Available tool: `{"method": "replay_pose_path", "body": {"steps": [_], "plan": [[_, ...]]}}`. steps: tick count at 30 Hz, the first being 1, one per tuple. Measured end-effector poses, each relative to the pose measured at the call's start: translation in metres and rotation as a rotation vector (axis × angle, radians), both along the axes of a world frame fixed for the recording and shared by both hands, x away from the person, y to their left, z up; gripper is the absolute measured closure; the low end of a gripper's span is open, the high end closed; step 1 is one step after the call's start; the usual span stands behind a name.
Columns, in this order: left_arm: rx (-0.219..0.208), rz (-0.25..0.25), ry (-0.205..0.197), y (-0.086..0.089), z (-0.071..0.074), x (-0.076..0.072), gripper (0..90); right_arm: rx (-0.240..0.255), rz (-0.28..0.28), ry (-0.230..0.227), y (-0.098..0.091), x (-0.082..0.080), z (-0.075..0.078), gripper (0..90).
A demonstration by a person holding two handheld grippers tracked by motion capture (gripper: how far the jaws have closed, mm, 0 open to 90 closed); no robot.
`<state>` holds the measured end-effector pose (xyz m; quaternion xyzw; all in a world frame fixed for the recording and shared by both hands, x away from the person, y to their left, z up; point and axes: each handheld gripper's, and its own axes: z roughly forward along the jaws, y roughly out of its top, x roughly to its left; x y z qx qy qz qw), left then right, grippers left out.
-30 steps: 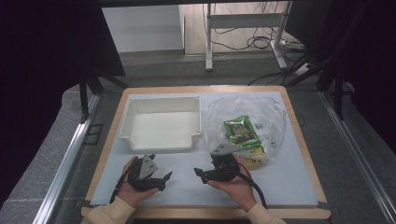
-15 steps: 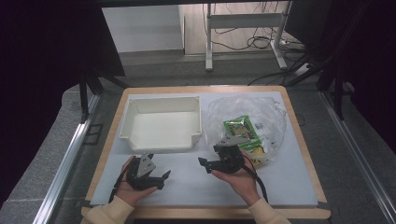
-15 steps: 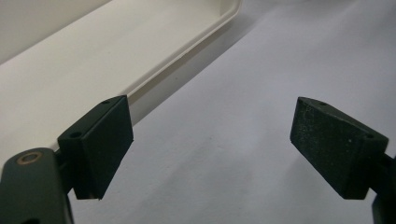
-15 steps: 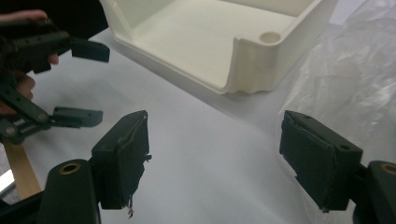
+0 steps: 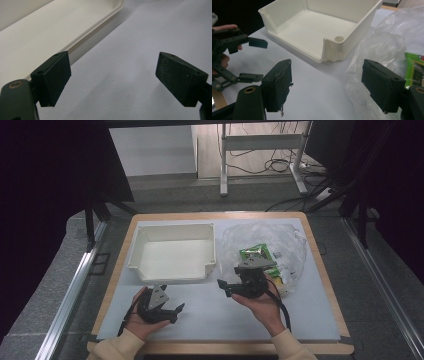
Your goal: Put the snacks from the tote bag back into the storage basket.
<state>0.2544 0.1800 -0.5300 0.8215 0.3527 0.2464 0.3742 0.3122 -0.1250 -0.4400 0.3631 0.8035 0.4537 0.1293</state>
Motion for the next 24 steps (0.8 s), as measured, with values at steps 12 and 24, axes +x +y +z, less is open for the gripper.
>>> {"method": "replay_pose_path", "body": {"steps": [12, 24], "plan": [[0.008, -0.001, 0.002, 0.001, 0.0, 0.001, 12.9, 0.022, -0.009, -0.001, -0.003, 0.019, 0.014, 25.1], [0.005, -0.002, -0.002, 0.001, 0.001, 0.0, 12.9, 0.042, -0.032, -0.004, -0.011, 0.036, 0.027, 25.1]]}}
